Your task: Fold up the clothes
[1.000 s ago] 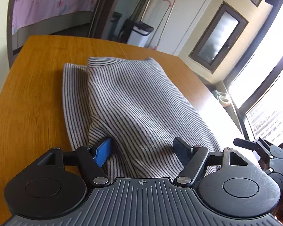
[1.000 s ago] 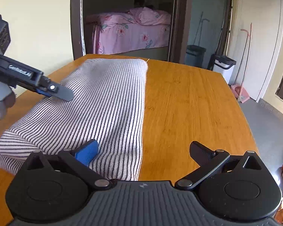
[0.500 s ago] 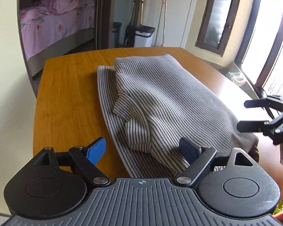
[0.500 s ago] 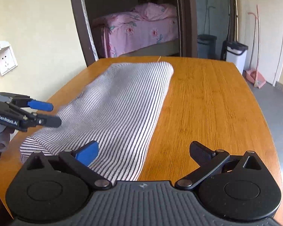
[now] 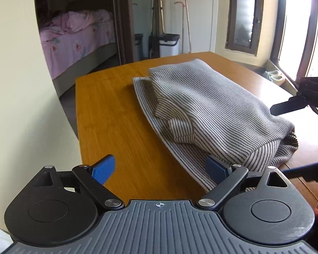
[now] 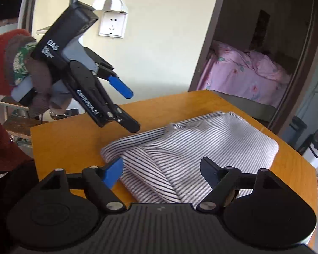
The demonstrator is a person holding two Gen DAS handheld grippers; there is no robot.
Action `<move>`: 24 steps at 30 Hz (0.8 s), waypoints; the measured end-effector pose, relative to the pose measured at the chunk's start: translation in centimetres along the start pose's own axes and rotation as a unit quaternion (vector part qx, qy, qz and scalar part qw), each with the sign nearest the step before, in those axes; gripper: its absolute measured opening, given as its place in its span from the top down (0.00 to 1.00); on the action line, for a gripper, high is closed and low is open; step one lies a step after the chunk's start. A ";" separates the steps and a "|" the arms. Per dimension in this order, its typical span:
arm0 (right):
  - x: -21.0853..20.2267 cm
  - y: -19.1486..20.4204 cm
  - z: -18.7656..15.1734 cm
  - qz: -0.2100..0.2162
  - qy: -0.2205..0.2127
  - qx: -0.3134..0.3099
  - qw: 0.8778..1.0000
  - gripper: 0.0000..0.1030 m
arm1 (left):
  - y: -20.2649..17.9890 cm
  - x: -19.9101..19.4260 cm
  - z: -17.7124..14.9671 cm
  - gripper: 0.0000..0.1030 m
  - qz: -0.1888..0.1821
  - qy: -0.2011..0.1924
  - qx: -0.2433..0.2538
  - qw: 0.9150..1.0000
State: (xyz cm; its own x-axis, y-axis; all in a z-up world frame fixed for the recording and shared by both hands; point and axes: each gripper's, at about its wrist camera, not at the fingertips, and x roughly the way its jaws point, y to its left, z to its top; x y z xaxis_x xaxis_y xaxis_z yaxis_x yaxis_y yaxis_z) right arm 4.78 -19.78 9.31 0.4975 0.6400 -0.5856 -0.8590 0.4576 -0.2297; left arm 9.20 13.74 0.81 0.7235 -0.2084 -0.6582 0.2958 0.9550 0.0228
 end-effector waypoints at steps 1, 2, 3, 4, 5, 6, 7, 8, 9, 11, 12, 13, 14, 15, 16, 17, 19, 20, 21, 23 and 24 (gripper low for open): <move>0.5 0.8 -0.3 0.002 0.007 -0.018 1.000 0.21 | 0.3 -0.2 0.1 0.07 -0.002 -0.003 -0.003 1.000; 1.1 1.4 -0.6 -0.003 0.016 -0.035 0.999 0.21 | 0.6 -0.3 0.2 0.07 -0.003 -0.006 -0.006 1.000; 2.2 2.1 -1.1 -0.014 0.029 -0.056 0.998 0.21 | 0.7 -0.6 0.3 0.05 -0.013 -0.010 -0.007 1.000; 2.8 2.4 -1.5 -0.026 0.028 -0.068 0.997 0.22 | 0.7 -0.9 0.2 0.04 -0.026 -0.013 -0.008 1.000; 3.0 2.3 -1.5 -0.036 0.028 -0.069 0.997 0.27 | 0.7 -1.2 0.2 0.04 -0.043 -0.015 -0.009 0.999; 3.3 1.6 -1.3 -0.042 0.034 -0.052 0.997 0.48 | 0.6 -1.4 0.1 0.03 -0.062 -0.016 -0.009 0.998; 3.4 0.5 -1.1 -0.039 0.038 -0.018 0.998 0.55 | 0.4 -1.6 0.0 0.02 -0.074 -0.016 -0.003 0.997; 3.4 -1.2 -1.0 -0.023 0.040 0.033 0.998 0.56 | 0.0 -1.7 -0.2 0.02 -0.083 -0.015 0.009 0.996; 3.4 -3.0 -1.0 -0.004 0.041 0.088 0.995 0.58 | -0.5 -1.8 -0.3 0.02 -0.092 -0.015 0.021 0.995; 3.3 -5.7 -0.9 0.017 0.043 0.163 0.986 0.60 | -1.4 -1.3 -0.6 0.02 -0.099 -0.009 0.049 0.994; 3.3 -6.3 -1.0 0.016 0.044 0.177 0.983 0.60 | -1.9 -1.0 -0.8 0.02 -0.103 -0.006 0.062 0.993; 3.3 -6.9 -1.1 0.014 0.045 0.190 0.981 0.60 | -2.5 -0.5 -0.9 0.02 -0.096 -0.001 0.078 0.992; 3.1 -7.1 -1.4 0.013 0.045 0.193 0.980 0.60 | -3.1 0.1 -1.0 0.02 -0.087 0.004 0.094 0.992; 2.9 -6.8 -1.4 0.007 0.041 0.180 0.983 0.60 | -3.6 1.0 -0.9 0.02 -0.070 0.009 0.105 0.992; 2.6 -6.4 -1.4 0.001 0.037 0.164 0.986 0.60 | -4.1 1.9 -0.8 0.02 -0.051 0.013 0.115 0.992; 2.4 -5.9 -1.5 -0.005 0.033 0.148 0.988 0.59 | -4.3 2.8 -0.5 0.02 -0.040 0.016 0.114 0.993; 2.0 -4.5 -1.6 -0.026 0.026 0.098 0.995 0.54 | -4.4 4.2 0.3 0.02 -0.027 0.018 0.101 0.994; 2.2 -3.8 -1.7 -0.041 0.025 0.068 0.997 0.47 | -4.4 4.6 0.8 0.02 -0.026 0.016 0.091 0.995; 2.4 -3.2 -1.8 -0.057 0.025 0.038 0.997 0.39 | -4.3 4.9 1.4 0.02 -0.029 0.013 0.075 0.997; 3.0 -2.0 -2.0 -0.087 0.026 -0.021 0.996 0.36 | -3.8 5.0 2.6 0.02 -0.041 0.005 0.041 0.998; 3.7 -1.6 -2.2 -0.103 0.028 -0.045 0.993 0.35 | -3.5 5.1 3.0 0.02 -0.048 0.004 0.024 0.999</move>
State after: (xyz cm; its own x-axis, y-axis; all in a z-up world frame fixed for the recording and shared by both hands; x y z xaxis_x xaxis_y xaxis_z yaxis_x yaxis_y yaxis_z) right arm 7.72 -19.56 5.80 0.6585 0.5014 -0.5612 -0.7482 0.5161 -0.4169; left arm 13.71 8.66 -0.30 0.6857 -0.2970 -0.6646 0.3938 0.9192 -0.0046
